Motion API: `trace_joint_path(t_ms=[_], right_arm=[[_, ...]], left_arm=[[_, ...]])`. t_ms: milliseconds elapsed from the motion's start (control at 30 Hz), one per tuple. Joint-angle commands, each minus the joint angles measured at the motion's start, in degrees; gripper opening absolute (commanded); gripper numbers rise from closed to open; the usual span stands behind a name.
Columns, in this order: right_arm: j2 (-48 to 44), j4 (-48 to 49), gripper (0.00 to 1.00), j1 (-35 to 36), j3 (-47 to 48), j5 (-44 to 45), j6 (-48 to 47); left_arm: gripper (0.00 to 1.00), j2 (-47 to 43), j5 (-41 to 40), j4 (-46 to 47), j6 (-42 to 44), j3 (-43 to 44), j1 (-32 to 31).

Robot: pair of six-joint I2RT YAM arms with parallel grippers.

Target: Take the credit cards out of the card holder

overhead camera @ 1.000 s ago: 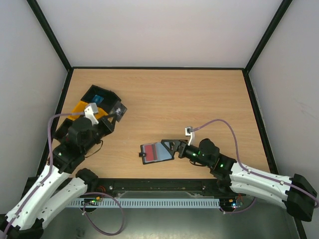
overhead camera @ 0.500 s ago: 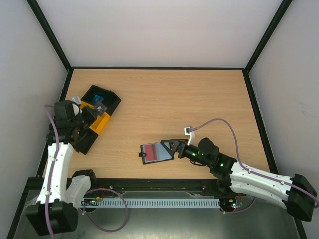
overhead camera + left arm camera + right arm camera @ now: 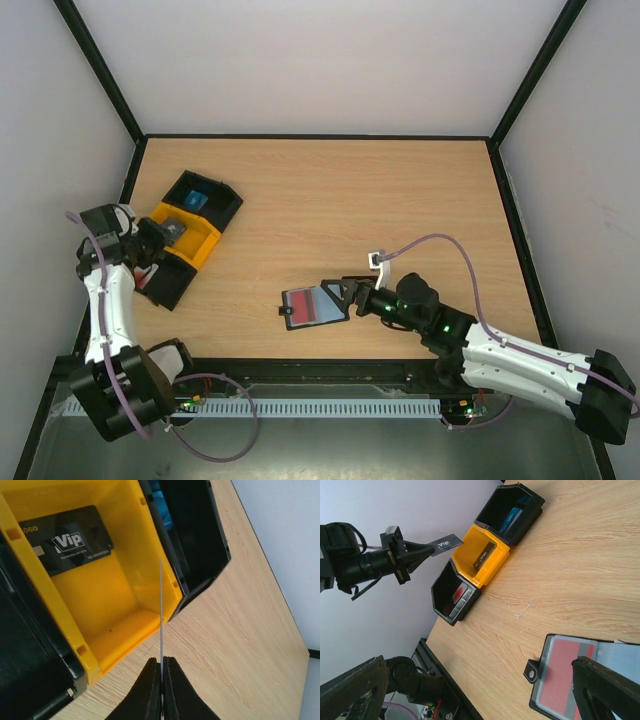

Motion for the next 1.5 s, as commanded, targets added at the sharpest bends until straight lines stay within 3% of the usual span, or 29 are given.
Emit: trace_joint_path(t_ms=[0,500,833,1233,1467], right_arm=[[-0.6,-1.99,0.98,-0.05,3.24,1.11,-2.46],[1.9,-2.68,0.98,-0.03,7.27,2.29,-4.16],[1.94,-2.15,0.98,-0.08,7.12,3.8,-4.24],[3.43,-1.43,0.98,-0.1,7.15,2.83,-4.46],[1.6,-1.61,0.98,-0.16,6.28,3.47,-4.25]], left_arm=[[0.03,3.28,-3.25,2.66,1.15,0.12,0.82],[0.03,21.51,-6.88,7.36,1.76,6.29,1.86],[0.03,29.26,-4.83,8.08,3.06,10.87,3.11],[0.03,34.06,-5.91,7.69,3.44,13.84,3.13],[0.09,34.98,-8.11,7.54,3.41,14.3,3.15]])
